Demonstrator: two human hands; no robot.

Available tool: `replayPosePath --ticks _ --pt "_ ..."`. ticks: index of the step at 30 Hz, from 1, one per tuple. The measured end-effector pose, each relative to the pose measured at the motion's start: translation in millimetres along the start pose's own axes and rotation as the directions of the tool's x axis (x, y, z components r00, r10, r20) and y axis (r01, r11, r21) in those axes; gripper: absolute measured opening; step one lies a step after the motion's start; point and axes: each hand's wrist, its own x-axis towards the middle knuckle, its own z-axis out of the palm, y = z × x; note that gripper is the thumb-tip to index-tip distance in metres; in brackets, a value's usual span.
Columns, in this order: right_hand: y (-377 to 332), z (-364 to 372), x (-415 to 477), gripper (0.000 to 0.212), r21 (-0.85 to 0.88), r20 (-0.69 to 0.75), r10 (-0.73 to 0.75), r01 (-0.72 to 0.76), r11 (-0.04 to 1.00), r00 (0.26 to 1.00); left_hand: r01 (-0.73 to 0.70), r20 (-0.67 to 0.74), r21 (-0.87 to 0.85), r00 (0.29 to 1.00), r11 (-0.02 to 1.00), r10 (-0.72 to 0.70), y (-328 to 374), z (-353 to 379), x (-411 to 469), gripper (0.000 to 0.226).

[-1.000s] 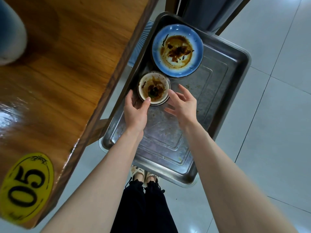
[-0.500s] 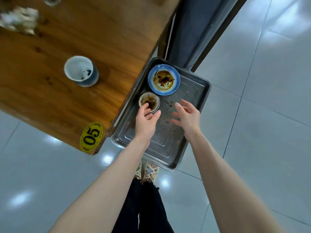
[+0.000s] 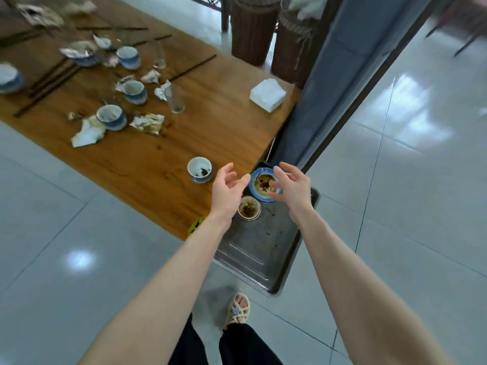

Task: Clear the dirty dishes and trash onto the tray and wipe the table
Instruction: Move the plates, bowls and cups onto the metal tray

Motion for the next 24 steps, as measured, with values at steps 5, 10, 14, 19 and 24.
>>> replayPosePath --ticks 5,10,14,19,24 --pt "-41.5 53.8 -16.7 0.039 0.034 0.070 -0.088 0.085 0.996 0.994 -0.084 -0.066 -0.024 0.994 0.996 0.082 38.1 -59.7 7.7 0.051" --pt "-72.6 138.8 -32.4 0.040 0.066 0.072 -0.140 0.135 0.989 0.988 -0.142 -0.094 -0.046 0.986 0.989 0.137 73.7 -144.9 37.1 0.049" --pt "-88.7 214.7 -40.6 0.041 0.078 0.062 -0.152 0.147 0.986 0.986 -0.154 -0.097 -0.023 0.984 0.988 0.151 96.3 -216.7 66.2 0.049" --pt "-111.8 301.6 -45.4 0.041 0.093 0.064 -0.158 0.151 0.984 0.985 -0.186 -0.073 -0.007 0.980 0.983 0.185 120.1 -295.9 102.1 0.050" --pt "-129.3 363.7 -44.1 0.041 0.104 0.084 -0.161 0.152 0.983 0.983 -0.187 -0.117 0.014 0.975 0.982 0.188 139.2 -348.6 128.4 0.049"
